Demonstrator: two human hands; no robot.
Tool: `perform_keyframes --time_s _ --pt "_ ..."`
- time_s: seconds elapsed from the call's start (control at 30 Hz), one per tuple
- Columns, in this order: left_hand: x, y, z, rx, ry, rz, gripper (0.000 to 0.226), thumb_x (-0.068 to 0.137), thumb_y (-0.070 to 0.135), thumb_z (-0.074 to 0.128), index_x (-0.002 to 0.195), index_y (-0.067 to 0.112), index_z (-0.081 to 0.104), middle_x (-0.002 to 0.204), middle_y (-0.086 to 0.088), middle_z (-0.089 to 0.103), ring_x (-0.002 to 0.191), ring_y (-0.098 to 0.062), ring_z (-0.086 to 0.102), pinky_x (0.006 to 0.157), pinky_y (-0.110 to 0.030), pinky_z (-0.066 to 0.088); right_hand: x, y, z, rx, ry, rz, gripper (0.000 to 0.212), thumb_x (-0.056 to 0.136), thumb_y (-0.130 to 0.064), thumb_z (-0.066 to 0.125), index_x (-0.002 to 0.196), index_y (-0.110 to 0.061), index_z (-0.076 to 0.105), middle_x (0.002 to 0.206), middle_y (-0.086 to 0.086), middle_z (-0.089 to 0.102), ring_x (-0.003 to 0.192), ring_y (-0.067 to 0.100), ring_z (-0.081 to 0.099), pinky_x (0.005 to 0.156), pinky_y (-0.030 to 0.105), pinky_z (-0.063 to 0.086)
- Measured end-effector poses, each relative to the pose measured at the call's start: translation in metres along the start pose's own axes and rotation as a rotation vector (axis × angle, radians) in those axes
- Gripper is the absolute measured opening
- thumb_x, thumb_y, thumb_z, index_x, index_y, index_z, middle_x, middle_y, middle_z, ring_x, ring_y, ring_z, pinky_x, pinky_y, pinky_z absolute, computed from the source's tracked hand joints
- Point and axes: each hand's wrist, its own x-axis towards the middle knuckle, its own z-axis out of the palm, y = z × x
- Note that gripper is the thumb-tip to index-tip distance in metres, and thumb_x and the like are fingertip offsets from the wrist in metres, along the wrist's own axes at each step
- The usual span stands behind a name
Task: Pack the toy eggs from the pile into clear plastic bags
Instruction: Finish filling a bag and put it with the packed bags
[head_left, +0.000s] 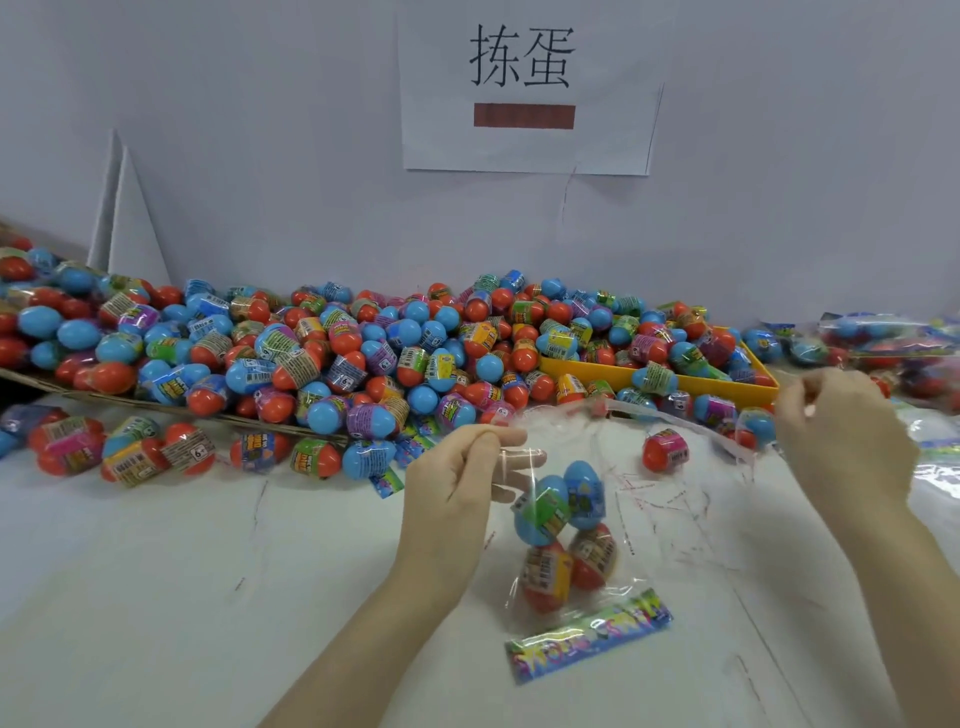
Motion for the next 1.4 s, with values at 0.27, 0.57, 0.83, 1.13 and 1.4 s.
perform_keyframes --time_s 0.27,0.57,0.83,1.13,1.4 --pt "0.000 0.001 0.000 0.007 0.000 -0.001 0.033 0.096 0.003 0.036 0.082 0.013 0.065 0.071 0.005 0.073 0.065 -0.010 0.068 0.054 -0.016 0.050 -0.042 -0.076 -0.022 0.655 -0.581 -0.238 0.123 0.047 -0.098 0.017 0.091 0.008 0.064 0.082 0.012 0.069 0.079 0.023 0.063 0.075 0.037 0.051" --pt "0.003 0.003 -0.003 -0.001 0.070 -0.010 0.034 0.096 0.001 0.036 0.080 0.011 0.064 0.061 0.005 0.071 0.057 -0.006 0.065 0.051 -0.014 0.048 -0.027 -0.065 -0.030 0.621 -0.763 0.007 0.004 0.072 -0.008 0.073 0.071 -0.012 0.071 0.054 0.002 0.068 0.047 0.009 0.063 0.051 0.024 0.054" --pt "0.006 0.004 -0.007 -0.061 0.134 -0.050 0.037 0.095 0.002 0.035 0.074 0.013 0.063 0.054 0.004 0.068 0.052 -0.004 0.064 0.049 -0.012 0.046 -0.010 -0.022 -0.027 0.135 -0.121 -0.040 0.014 0.079 0.002 0.060 0.087 0.001 0.072 0.082 0.018 0.068 0.076 0.029 0.055 0.070 0.033 0.041" --pt "0.006 0.005 -0.005 -0.050 0.105 -0.074 0.036 0.096 0.002 0.035 0.075 0.012 0.062 0.053 0.004 0.068 0.049 -0.005 0.062 0.048 -0.012 0.046 -0.015 -0.030 -0.019 -0.045 -0.352 -0.210 0.073 0.088 -0.065 0.003 0.147 -0.023 -0.010 0.079 0.010 0.063 0.095 0.035 0.055 0.090 0.054 0.036" --pt "0.006 0.005 -0.006 -0.044 0.098 -0.075 0.035 0.096 0.002 0.036 0.075 0.012 0.062 0.053 0.004 0.068 0.049 -0.004 0.062 0.047 -0.011 0.045 -0.010 -0.024 -0.014 -0.278 -0.238 -0.347 0.109 0.071 -0.014 0.073 0.140 -0.047 -0.005 0.155 0.009 0.002 0.140 0.030 0.008 0.105 0.063 0.013"
